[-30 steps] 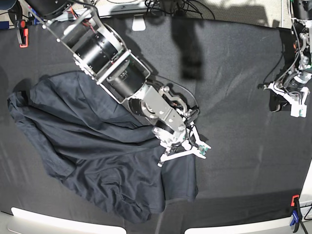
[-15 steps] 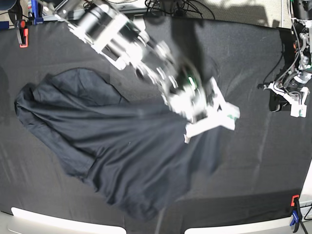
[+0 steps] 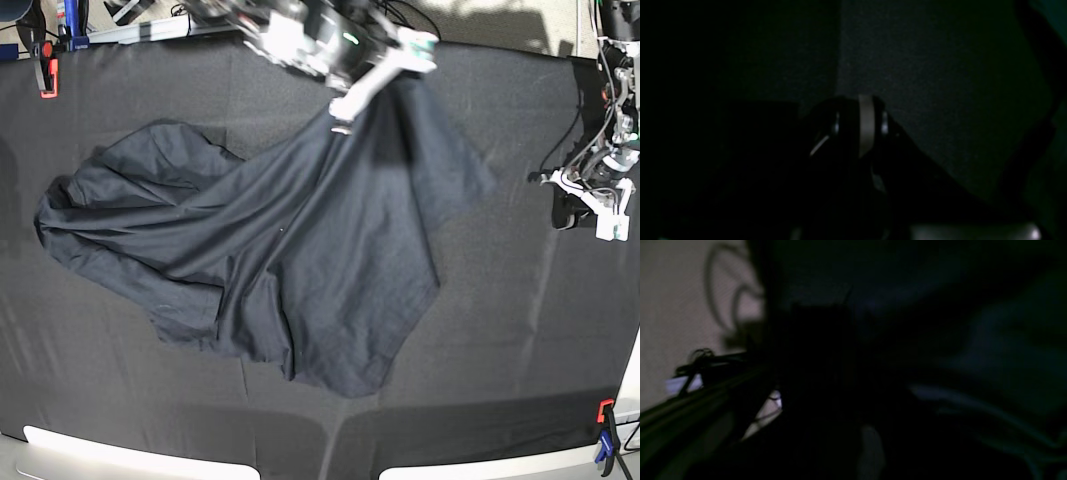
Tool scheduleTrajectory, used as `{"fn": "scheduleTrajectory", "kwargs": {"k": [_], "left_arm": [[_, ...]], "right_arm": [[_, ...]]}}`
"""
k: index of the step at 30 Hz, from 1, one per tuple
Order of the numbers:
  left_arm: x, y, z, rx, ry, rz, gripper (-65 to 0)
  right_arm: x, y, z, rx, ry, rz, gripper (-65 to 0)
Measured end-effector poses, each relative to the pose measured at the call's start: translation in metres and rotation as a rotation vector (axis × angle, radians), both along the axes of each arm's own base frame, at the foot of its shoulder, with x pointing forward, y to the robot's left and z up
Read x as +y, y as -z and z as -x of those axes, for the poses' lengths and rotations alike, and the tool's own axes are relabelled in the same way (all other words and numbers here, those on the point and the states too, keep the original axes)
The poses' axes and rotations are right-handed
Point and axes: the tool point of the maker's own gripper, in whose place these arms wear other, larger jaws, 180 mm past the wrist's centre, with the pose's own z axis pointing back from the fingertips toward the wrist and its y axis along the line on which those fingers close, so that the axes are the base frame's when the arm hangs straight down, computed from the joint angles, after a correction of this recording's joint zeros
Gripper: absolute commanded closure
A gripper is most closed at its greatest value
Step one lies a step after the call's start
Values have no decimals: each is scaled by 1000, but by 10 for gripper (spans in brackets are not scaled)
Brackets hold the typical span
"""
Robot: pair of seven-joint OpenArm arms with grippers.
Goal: Layout the t-shirt on the table in an organized manner, then fold the t-shirt properly
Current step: 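Lift and pull the grasped fabric away from the shirt body, then lower the fabric, then grasp the bunched shirt edge with the right gripper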
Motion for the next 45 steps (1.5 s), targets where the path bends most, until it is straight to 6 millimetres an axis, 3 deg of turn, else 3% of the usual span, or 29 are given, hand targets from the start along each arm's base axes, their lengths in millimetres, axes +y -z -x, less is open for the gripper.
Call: {"fn": "scheduleTrajectory", "kwargs": {"k": [9, 12, 15, 19, 23, 30, 33, 36, 39, 45], "left_arm": [[0, 0, 0, 0, 0, 0, -56], [0, 0, 0, 0, 0, 0, -57], [0, 0, 0, 0, 0, 0, -57], [0, 0, 0, 0, 0, 1, -57], [0, 0, 0, 0, 0, -1, -57], [0, 0, 0, 1, 0, 0, -57], [0, 0, 0, 1, -1, 1, -57], [-2, 1, 0, 1, -2, 6, -57], [-10, 4, 0, 0, -4, 27, -57], [-24, 8, 0, -1, -5, 60, -57]], "right_arm": [[-14, 0, -1, 14, 42, 6, -6], [-12, -3, -6, 27, 61, -12, -166], [-7, -10, -19, 36, 106, -49, -282], [1, -26, -40, 88, 175, -150, -287], [-14, -40, -81, 70, 273, -206, -287], [-75, -73, -163, -29, 526, -287, -287], [-110, -92, -196, -79, 652, -337, -287], [-146, -99, -225, -95, 774, -381, -287], [-180, -87, -251, -57, 892, -400, -287], [-244, -37, -297, 72, 1114, -339, -287]]}}
